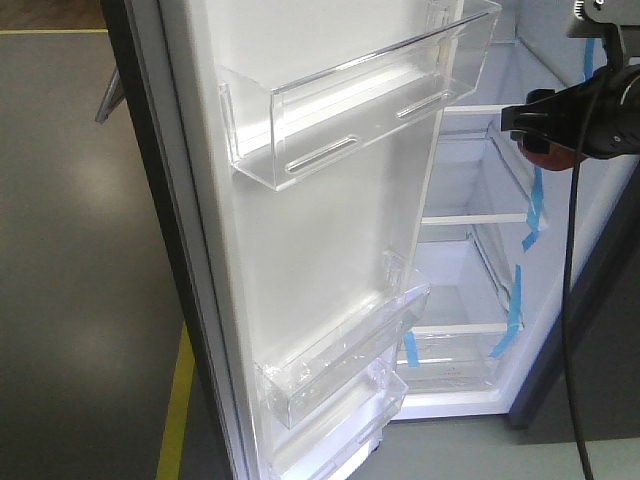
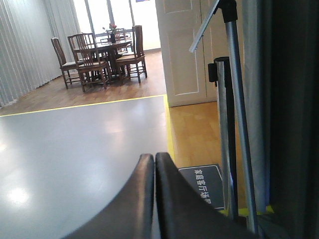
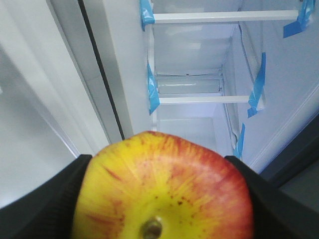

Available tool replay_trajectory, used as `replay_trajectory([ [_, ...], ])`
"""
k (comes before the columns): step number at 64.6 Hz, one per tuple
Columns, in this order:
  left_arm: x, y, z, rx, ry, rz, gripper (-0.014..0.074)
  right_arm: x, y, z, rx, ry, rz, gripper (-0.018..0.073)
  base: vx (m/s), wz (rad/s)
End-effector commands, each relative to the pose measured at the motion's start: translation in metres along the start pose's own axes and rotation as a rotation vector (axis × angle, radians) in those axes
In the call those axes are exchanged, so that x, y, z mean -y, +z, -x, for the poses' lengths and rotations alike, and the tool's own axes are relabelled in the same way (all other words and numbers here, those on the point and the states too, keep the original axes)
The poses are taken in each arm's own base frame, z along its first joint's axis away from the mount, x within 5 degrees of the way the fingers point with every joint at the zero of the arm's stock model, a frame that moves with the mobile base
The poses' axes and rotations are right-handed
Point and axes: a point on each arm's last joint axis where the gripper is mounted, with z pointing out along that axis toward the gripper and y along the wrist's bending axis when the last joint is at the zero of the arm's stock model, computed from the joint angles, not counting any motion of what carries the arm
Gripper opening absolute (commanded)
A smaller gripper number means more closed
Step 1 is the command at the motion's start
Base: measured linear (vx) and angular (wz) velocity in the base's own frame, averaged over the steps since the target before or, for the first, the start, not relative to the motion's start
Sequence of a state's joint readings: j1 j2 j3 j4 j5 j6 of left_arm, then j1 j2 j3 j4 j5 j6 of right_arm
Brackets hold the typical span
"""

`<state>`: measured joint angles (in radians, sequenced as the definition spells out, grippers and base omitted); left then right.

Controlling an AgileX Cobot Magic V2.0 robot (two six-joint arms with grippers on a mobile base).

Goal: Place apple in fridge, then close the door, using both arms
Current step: 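Drive up to the refrigerator shelves, keeping the apple raised in the right gripper, then extend the right gripper with the apple into the refrigerator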

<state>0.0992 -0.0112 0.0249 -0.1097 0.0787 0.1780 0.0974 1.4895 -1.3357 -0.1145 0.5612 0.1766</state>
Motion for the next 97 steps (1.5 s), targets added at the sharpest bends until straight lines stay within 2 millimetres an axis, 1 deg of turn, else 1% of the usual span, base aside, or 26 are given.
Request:
replay_trajectory([
  [1, -0.001, 0.0, -0.002, 0.056, -0.01, 0.012, -0.0005, 0.001, -0.022, 0.02, 0.141, -0.014, 0.007, -0.0008, 0.0, 0.0],
  [19, -0.001, 0.0, -0.002, 0.056, -0.01, 0.012, -0.0005, 0.001, -0.022, 0.02, 0.14, -0.014, 0.007, -0.0008, 0.0, 0.0],
  [24, -0.001, 0.0, -0.002, 0.056, -0.01, 0.012, -0.0005, 0.001, -0.021, 0.018, 0.114, -0.01, 0.005, -0.0008, 0.0, 0.0],
  [30, -0.001, 0.0, -0.002, 0.056, -0.01, 0.012, -0.0005, 0.003, -0.026, 0.014, 0.068, -0.011, -0.006, -0.0008, 0.0, 0.0],
  [34, -0.001, 0.0, -0.002, 0.056, -0.01, 0.012, -0.0005, 0.004, -0.035, 0.013, 0.054, -0.012, -0.013, -0.0008, 0.0, 0.0],
  [41, -0.001, 0.0, -0.002, 0.056, -0.01, 0.012, -0.0005, 0.005, -0.062, 0.017, 0.094, -0.008, -0.013, -0.0008, 0.0, 0.0],
  [44, -0.001, 0.0, -0.002, 0.056, -0.01, 0.012, -0.0005, 0.006, -0.084, 0.021, 0.153, -0.002, -0.006, -0.0008, 0.0, 0.0],
  [50, -0.001, 0.0, -0.002, 0.056, -0.01, 0.012, -0.0005, 0.007, -0.121, 0.029, 0.292, 0.007, 0.013, -0.0008, 0.0, 0.0],
  [53, -0.001, 0.0, -0.002, 0.056, -0.01, 0.012, -0.0005, 0.007, -0.145, 0.033, 0.393, 0.008, 0.024, -0.0008, 0.0, 0.0],
  [57, -0.001, 0.0, -0.002, 0.056, -0.01, 0.012, -0.0005, 0.007, -0.168, 0.038, 0.509, 0.011, 0.045, -0.0008, 0.0, 0.0],
  [62, -0.001, 0.0, -0.002, 0.056, -0.01, 0.012, -0.0005, 0.005, -0.193, 0.045, 0.622, 0.03, 0.09, -0.0006, 0.0, 0.0],
  [67, -0.001, 0.0, -0.002, 0.056, -0.01, 0.012, -0.0005, 0.001, -0.206, 0.053, 0.67, 0.026, 0.137, -0.0006, 0.0, 0.0],
  [74, -0.001, 0.0, -0.002, 0.056, -0.01, 0.012, -0.0005, -0.007, -0.211, 0.069, 0.703, 0.004, 0.222, -0.0005, 0.0, 0.0],
  [81, -0.001, 0.0, -0.002, 0.056, -0.01, 0.012, -0.0005, -0.019, -0.203, 0.088, 0.701, -0.052, 0.323, -0.0005, 0.0, 0.0],
  [84, -0.001, 0.0, -0.002, 0.056, -0.01, 0.012, -0.0005, -0.026, -0.194, 0.098, 0.688, -0.087, 0.379, -0.0005, 0.0, 0.0],
  [89, -0.001, 0.0, -0.002, 0.056, -0.01, 0.012, -0.0005, -0.037, -0.18, 0.109, 0.661, -0.133, 0.474, -0.0005, 0.0, 0.0],
  [90, -0.001, 0.0, -0.002, 0.056, -0.01, 0.012, -0.0005, -0.039, -0.173, 0.111, 0.648, -0.139, 0.49, -0.0005, 0.0, 0.0],
  [91, -0.001, 0.0, -0.002, 0.056, -0.01, 0.012, -0.0005, -0.041, -0.171, 0.114, 0.648, -0.151, 0.512, -0.0005, 0.0, 0.0],
  [92, -0.001, 0.0, -0.002, 0.056, -0.01, 0.012, -0.0005, -0.043, -0.164, 0.116, 0.635, -0.157, 0.524, -0.0005, 0.0, 0.0],
  [97, -0.001, 0.0, -0.002, 0.056, -0.01, 0.012, -0.0005, -0.049, -0.146, 0.123, 0.606, -0.188, 0.574, -0.0005, 0.0, 0.0],
])
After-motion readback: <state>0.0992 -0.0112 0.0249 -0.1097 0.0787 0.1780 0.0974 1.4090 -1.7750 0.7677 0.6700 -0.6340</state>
